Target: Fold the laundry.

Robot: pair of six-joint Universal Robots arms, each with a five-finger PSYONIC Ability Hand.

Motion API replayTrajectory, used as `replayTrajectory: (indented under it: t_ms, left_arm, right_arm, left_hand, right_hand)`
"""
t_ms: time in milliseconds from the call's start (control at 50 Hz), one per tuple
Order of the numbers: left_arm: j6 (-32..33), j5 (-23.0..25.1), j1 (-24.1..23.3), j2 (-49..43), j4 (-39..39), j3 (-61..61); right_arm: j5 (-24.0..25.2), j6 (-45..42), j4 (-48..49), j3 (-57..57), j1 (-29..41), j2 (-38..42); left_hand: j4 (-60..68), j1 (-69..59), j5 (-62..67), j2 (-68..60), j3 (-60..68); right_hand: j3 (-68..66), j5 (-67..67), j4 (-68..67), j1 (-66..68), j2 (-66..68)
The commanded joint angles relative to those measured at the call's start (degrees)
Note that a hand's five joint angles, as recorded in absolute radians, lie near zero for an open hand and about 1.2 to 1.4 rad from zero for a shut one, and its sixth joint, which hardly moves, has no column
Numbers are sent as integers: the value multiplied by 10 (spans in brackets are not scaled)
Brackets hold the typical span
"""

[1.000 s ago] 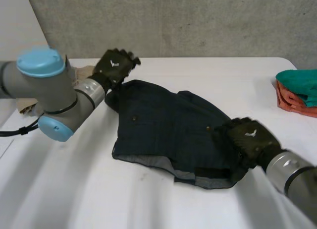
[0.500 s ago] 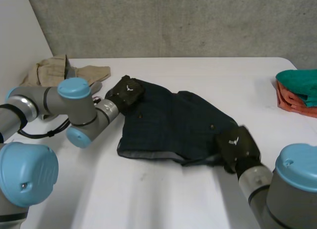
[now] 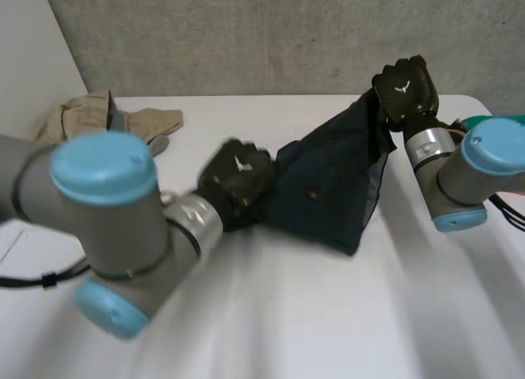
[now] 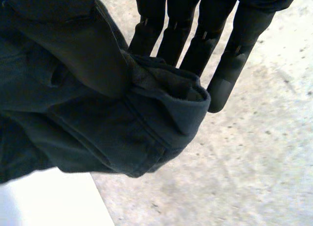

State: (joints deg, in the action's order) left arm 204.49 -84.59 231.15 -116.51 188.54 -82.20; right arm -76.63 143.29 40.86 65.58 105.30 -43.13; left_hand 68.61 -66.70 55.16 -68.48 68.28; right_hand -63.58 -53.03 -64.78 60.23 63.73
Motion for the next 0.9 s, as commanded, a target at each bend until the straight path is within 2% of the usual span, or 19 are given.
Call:
replayTrajectory:
  t_ms: [20, 60, 140, 160, 180, 240, 280, 300, 360, 380, 440, 460, 520, 560, 640, 660, 740, 900]
  left_arm:
    - [-13, -119, -59, -70, 43, 22]
    - [-11, -131, -61, -62, 43, 23]
    - [-16, -131, -58, 7, 42, 18]
    - [-15, -132, -55, 18, 42, 13]
    - [-14, -130, -46, 50, 42, -1]
    - [-11, -127, -20, 104, 42, -30]
    - [-11, -125, -4, 130, 45, -46]
    - [-11, -121, 6, 140, 46, -55]
    - [-11, -95, 52, 158, 45, -82]
    - [-10, -70, 86, 158, 42, -95]
    - [-10, -35, 134, 157, 36, -113]
    - [-10, -10, 162, 154, 32, -128]
    - [-9, 28, 197, 140, 30, -146]
    - [-7, 61, 218, 99, 30, -150]
    - [-5, 92, 232, 50, 29, -143]
    - [-5, 95, 232, 43, 29, -140]
    - [-5, 101, 229, -8, 30, -108]
    - [-4, 100, 219, -72, 30, -56]
  right_arm:
    - [5, 27, -3, -28, -18, 56]
    - [3, 28, -10, -18, -24, 46]
    - [-19, 28, -71, 31, -37, -32]
    - [-33, 30, -119, 53, -40, -90]
    - [-39, 34, -139, 61, -40, -113]
    - [-55, 57, -251, 89, -40, -209]
    - [-56, 71, -303, 98, -40, -238]
    - [-59, 87, -358, 106, -40, -260]
    - [-61, 110, -439, 118, -39, -282]
    - [-60, 129, -490, 128, -36, -296]
    - [-51, 167, -566, 167, -35, -331]
    - [-49, 176, -575, 182, -35, -338]
    - [-40, 201, -565, 241, -28, -353]
    - [-35, 209, -544, 271, -18, -355]
    - [-37, 226, -447, 328, 38, -349]
    - [-44, 235, -405, 342, 60, -342]
    - [-81, 257, -338, 346, 98, -276]
    - [-138, 254, -296, 307, 130, -182]
  left_hand:
    - [-193, 174, -158, 191, -189]
    - [-378, 359, -344, 377, -375]
    - [-481, 462, -447, 480, -478]
    - [-495, 476, -460, 493, -491]
    - [-510, 491, -475, 509, -506]
    - [-512, 493, -477, 510, -508]
    - [-512, 493, -477, 510, -508]
    - [-512, 493, -477, 510, -508]
    - [-510, 491, -475, 509, -507]
    - [-508, 489, -474, 507, -505]
    - [-503, 484, -469, 502, -500]
    - [-492, 472, -457, 490, -488]
    - [-471, 452, -437, 470, -468]
    - [-460, 440, -425, 458, -456]
    - [-429, 410, -395, 428, -426]
    - [-428, 408, -393, 426, -424]
    - [-397, 378, -363, 396, -394]
    - [-379, 360, -344, 378, -375]
  right_hand:
    - [536, 530, 548, -502, -537]
    - [536, 530, 548, -502, -537]
    - [536, 530, 548, -502, -537]
    - [536, 530, 548, -502, -537]
    - [536, 530, 548, -502, -537]
    - [536, 530, 548, -502, -537]
    - [536, 530, 548, -502, -537]
    - [536, 530, 548, -502, -537]
    - [536, 530, 548, -502, -537]
    - [536, 530, 548, -502, -537]
    - [536, 530, 548, -502, -537]
    - [536, 530, 548, -502, -537]
    - [510, 505, 522, -476, -511]
    - [485, 479, 497, -451, -486]
    - [359, 353, 371, -325, -360]
    - [320, 315, 332, -287, -322]
    - [306, 301, 318, -273, -308]
    - [304, 299, 316, -271, -306]
